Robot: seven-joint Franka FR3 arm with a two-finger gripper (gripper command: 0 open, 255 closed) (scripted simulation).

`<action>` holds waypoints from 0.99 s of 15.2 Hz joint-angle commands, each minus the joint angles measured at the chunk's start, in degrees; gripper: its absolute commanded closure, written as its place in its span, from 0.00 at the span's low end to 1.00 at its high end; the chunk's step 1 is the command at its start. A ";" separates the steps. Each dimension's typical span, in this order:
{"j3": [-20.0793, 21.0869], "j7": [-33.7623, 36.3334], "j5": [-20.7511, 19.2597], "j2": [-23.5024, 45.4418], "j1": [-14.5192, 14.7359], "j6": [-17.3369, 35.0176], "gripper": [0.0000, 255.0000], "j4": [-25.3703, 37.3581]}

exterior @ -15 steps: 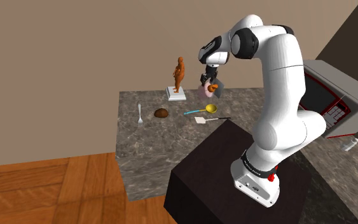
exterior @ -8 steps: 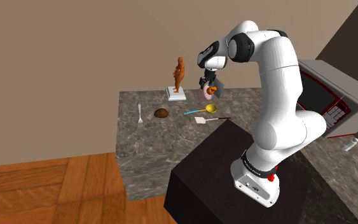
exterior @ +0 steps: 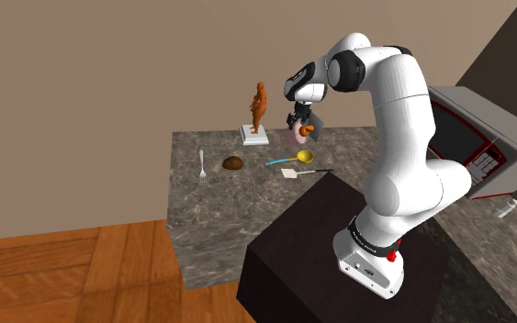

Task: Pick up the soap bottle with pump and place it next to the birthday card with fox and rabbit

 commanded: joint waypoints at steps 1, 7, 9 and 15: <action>0.07 -0.04 0.00 0.52 -0.04 -0.13 1.00 -0.40; 0.01 0.14 -0.08 0.61 0.03 -0.64 0.00 0.21; -0.20 0.06 -0.21 -1.04 0.19 -1.06 0.00 -1.04; -0.94 0.41 -0.88 -5.15 0.81 -3.88 0.00 -2.35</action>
